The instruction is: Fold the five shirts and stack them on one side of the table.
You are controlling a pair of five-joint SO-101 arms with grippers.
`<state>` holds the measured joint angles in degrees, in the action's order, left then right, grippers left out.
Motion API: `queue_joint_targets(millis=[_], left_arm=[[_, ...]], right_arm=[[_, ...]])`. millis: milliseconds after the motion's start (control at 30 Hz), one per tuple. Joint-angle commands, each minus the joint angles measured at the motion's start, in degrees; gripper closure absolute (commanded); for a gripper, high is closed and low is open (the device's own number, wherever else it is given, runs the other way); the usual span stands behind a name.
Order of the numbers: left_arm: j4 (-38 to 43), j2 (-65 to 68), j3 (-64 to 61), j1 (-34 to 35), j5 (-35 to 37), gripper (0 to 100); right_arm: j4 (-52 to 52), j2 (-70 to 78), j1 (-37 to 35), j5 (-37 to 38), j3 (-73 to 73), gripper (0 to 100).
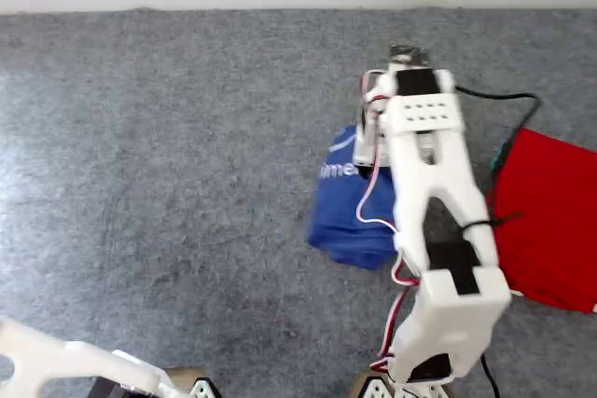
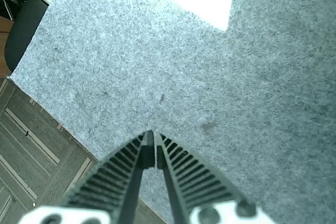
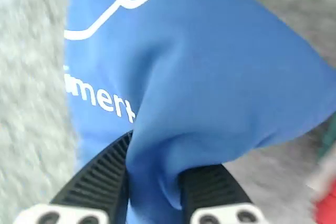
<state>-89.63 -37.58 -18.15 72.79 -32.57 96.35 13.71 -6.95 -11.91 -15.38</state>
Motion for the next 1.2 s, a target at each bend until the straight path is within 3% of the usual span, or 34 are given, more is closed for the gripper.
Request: queue_joint_targets(millis=[0, 367, 567, 733, 1000, 1167], left_arm=[[1.1, -0.8, 2.2, -1.0, -0.4, 98], [1.0, -1.0, 2.3, -8.7, -0.2, 98], [1.0, -0.9, 2.3, -10.4, -0.1, 98], [1.0, -0.7, 2.3, -10.5, -0.1, 98], [1.1, -0.6, 2.2, -10.5, -0.1, 98], [1.1, -0.6, 2.2, -10.5, -0.2, 98]], right_arm=[[5.2, -10.6, 4.0, 5.4, -2.8, 98.9], [6.3, -32.6, 10.8, 11.5, -2.8, 98.9], [5.7, -36.8, 19.7, 15.9, -2.8, 98.9], [2.4, -35.9, 28.5, 20.9, -1.9, 98.9], [-7.3, -25.0, 36.9, 25.2, 4.0, 98.9], [-13.4, -16.2, 42.7, 33.9, 4.0, 97.6]])
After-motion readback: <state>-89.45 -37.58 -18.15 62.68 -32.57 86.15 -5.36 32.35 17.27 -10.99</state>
